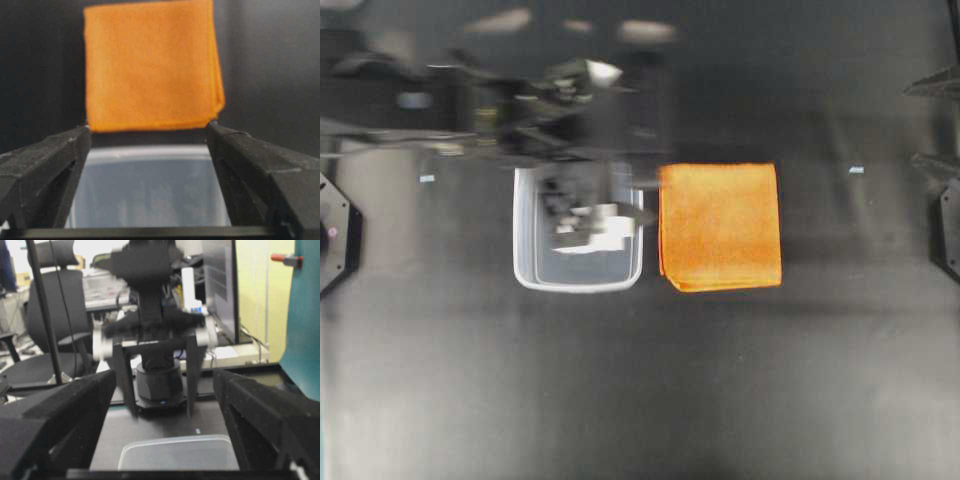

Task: Place the orange towel into the container with the left arm.
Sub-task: 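Move the left gripper over the container toward the orange towel, then lower the open left gripper onto the orange towel's center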

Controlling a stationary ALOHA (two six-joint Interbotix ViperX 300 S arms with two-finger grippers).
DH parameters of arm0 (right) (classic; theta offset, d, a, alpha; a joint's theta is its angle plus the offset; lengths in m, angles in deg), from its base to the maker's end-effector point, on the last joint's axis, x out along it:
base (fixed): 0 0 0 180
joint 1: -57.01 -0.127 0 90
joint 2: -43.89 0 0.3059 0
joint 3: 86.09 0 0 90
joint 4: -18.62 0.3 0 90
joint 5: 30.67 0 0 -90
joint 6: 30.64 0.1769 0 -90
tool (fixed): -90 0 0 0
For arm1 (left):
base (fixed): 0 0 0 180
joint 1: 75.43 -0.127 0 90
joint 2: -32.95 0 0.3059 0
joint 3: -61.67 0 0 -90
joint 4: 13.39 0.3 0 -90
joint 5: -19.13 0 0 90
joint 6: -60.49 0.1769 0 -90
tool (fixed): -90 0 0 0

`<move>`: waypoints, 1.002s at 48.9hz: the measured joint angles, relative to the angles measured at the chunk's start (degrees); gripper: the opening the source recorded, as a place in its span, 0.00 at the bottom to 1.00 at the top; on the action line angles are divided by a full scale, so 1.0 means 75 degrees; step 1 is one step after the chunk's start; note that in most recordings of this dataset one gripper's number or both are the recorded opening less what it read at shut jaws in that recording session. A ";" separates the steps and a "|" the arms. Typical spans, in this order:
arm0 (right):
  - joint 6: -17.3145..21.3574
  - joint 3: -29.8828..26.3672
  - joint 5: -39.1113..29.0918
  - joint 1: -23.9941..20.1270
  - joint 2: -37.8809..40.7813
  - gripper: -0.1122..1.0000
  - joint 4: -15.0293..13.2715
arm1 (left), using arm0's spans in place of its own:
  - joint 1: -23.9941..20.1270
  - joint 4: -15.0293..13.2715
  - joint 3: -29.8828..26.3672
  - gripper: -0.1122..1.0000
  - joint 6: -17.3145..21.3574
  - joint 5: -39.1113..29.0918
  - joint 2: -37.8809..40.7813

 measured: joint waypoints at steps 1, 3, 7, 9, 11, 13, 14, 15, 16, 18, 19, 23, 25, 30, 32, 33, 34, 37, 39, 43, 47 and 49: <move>0.0000 0.0000 0.0000 0.0000 0.0000 0.78 -0.0012 | 0.0012 0.0000 -0.0152 0.90 0.0059 -0.0070 0.0211; 0.0012 0.0000 0.0000 0.0000 -0.0012 0.78 0.0000 | 0.0035 0.0000 -0.0434 0.90 0.0176 -0.0223 0.0563; 0.0000 0.0000 0.0012 0.0000 -0.0047 0.78 0.0000 | 0.0094 0.0000 -0.1020 0.90 0.0340 -0.0504 0.1277; 0.0000 0.0000 0.0000 0.0000 -0.0059 0.78 0.0000 | 0.0129 0.0000 -0.1230 0.90 0.0352 -0.0609 0.1629; 0.0000 -0.0012 0.0000 0.0000 -0.0094 0.78 0.0000 | 0.0164 -0.0012 -0.1430 0.90 0.0352 -0.0668 0.1957; 0.0000 0.0000 0.0000 0.0000 -0.0117 0.78 0.0000 | 0.0187 -0.0012 -0.1629 0.90 0.0387 -0.0680 0.2238; 0.0000 0.0000 0.0000 0.0000 -0.0141 0.78 0.0000 | 0.0199 0.0000 -0.1711 0.90 0.0410 -0.0680 0.2379; -0.0012 0.0000 0.0000 0.0000 -0.0164 0.78 0.0000 | 0.0199 0.0000 -0.1793 0.90 0.0434 -0.0691 0.2484; 0.0000 0.0000 0.0012 0.0000 -0.0188 0.78 0.0000 | 0.0211 -0.0012 -0.1852 0.90 0.0422 -0.0691 0.2590; -0.0012 0.0000 0.0000 0.0012 -0.0246 0.78 0.0000 | 0.0211 0.0000 -0.1980 0.90 0.0422 -0.0680 0.2813; -0.0012 -0.0012 0.0000 0.0012 -0.0258 0.78 0.0000 | 0.0211 0.0000 -0.2039 0.90 0.0434 -0.0656 0.2906; 0.0000 -0.0012 0.0012 0.0012 -0.0352 0.78 0.0000 | 0.0176 0.0000 -0.2215 0.90 0.0422 -0.0586 0.3281; -0.0012 0.0000 0.0000 0.0000 -0.0398 0.78 0.0000 | 0.0141 0.0000 -0.2309 0.90 0.0422 -0.0516 0.3480; 0.0000 0.0000 0.0000 0.0000 -0.0457 0.78 -0.0012 | 0.0047 0.0000 -0.2391 0.90 0.0410 -0.0363 0.3867; -0.0012 0.0000 0.0000 0.0000 -0.0469 0.78 0.0000 | 0.0023 -0.0012 -0.2414 0.90 0.0410 -0.0305 0.3961; 0.0000 0.0000 0.0000 0.0000 -0.0457 0.78 0.0000 | 0.0023 0.0000 -0.2414 0.90 0.0410 -0.0270 0.4020; 0.0000 0.0000 0.0000 0.0012 -0.0469 0.78 -0.0012 | 0.0023 0.0000 -0.2426 0.90 0.0398 -0.0246 0.4055; 0.0012 0.0000 -0.0035 -0.0023 -0.0469 0.78 0.0000 | 0.0012 0.0000 -0.2438 0.90 0.0410 -0.0152 0.4184; 0.0000 0.0000 -0.0082 -0.0047 -0.0457 0.78 -0.0012 | 0.0023 0.0000 -0.2438 0.90 0.0398 -0.0105 0.4277; 0.0012 0.0000 -0.0164 -0.0094 -0.0469 0.78 0.0000 | 0.0023 0.0000 -0.2438 0.90 0.0398 -0.0059 0.4441; 0.0023 0.0000 -0.0187 -0.0082 -0.0469 0.78 -0.0012 | 0.0023 -0.0012 -0.2438 0.90 0.0398 -0.0059 0.4559; 0.0023 0.0000 -0.0199 -0.0094 -0.0469 0.78 0.0000 | 0.0035 -0.0012 -0.2438 0.90 0.0410 -0.0047 0.4582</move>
